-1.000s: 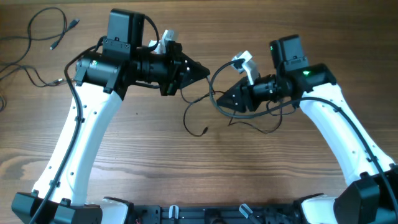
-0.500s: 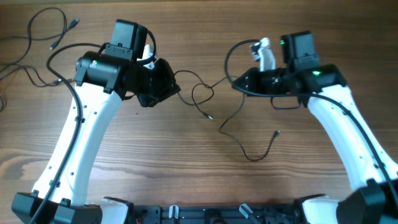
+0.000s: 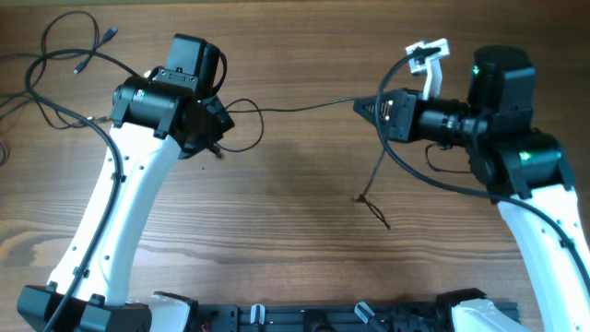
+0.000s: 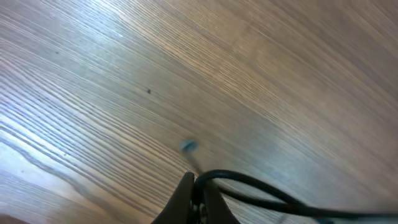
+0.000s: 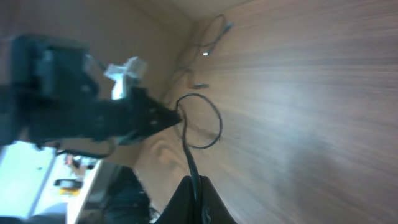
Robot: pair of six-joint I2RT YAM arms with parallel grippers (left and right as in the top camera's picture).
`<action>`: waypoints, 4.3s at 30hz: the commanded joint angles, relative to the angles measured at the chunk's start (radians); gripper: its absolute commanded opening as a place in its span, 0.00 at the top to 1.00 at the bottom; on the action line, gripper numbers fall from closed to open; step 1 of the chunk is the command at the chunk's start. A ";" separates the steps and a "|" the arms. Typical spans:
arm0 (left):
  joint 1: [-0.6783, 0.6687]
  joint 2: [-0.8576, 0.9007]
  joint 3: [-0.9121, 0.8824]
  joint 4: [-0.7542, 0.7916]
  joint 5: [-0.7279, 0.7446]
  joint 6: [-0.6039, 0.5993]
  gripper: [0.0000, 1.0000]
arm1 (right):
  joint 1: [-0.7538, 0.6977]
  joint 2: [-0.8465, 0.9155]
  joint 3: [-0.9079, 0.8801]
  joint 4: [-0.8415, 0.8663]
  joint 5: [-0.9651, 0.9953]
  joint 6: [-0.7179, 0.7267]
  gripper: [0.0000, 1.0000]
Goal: Untangle cables
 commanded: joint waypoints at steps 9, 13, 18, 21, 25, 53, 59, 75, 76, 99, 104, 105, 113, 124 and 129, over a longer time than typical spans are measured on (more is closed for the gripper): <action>0.004 0.000 0.003 0.077 0.530 0.507 0.96 | -0.007 0.016 0.002 -0.206 0.412 0.064 0.32; 0.004 0.000 0.003 0.030 0.787 0.745 0.96 | -0.007 0.057 0.002 -0.167 0.152 -0.193 0.18; 0.004 0.000 0.003 -0.106 1.026 1.017 0.96 | 0.032 0.106 0.002 -0.152 -0.085 -0.443 0.14; 0.003 0.000 0.003 -0.161 1.042 1.031 0.96 | 0.082 0.110 0.002 -0.147 -0.090 -0.584 0.14; 0.002 0.001 0.003 -0.308 1.037 1.032 0.96 | 0.107 0.110 0.002 -0.153 -0.103 -0.726 0.13; -0.040 0.004 0.003 -0.380 1.038 0.970 0.96 | 0.342 0.119 0.002 -0.250 0.087 -0.823 0.67; -0.035 0.015 0.003 -0.377 1.019 0.940 0.96 | 0.342 0.116 0.027 -0.214 0.018 -0.823 0.55; -0.035 0.015 0.003 -0.369 1.004 0.896 0.96 | 0.342 0.101 0.047 -0.313 0.066 -0.909 0.43; -0.034 0.015 0.003 -0.368 1.004 0.896 0.96 | 0.342 0.109 0.047 -0.320 0.073 -0.911 0.45; -0.034 0.015 0.003 -0.308 0.933 0.784 0.96 | 0.303 0.123 0.047 -0.077 0.274 -0.305 0.96; -0.034 0.015 0.003 -0.233 0.895 0.695 0.96 | 0.256 0.123 0.047 -0.078 0.415 -0.047 0.96; -0.034 0.015 0.003 -0.228 0.859 0.663 0.96 | 0.239 0.123 0.047 -0.078 0.450 0.032 0.96; -0.034 0.015 0.003 -0.227 0.824 0.655 0.96 | 0.166 0.123 0.047 -0.095 0.531 0.226 0.96; -0.010 -0.056 0.060 -0.088 0.912 0.655 0.96 | 0.167 0.124 0.047 -0.230 0.712 0.225 0.51; -0.009 -0.089 0.068 0.002 0.880 0.593 0.96 | 0.167 0.124 0.047 -0.191 0.525 0.082 0.21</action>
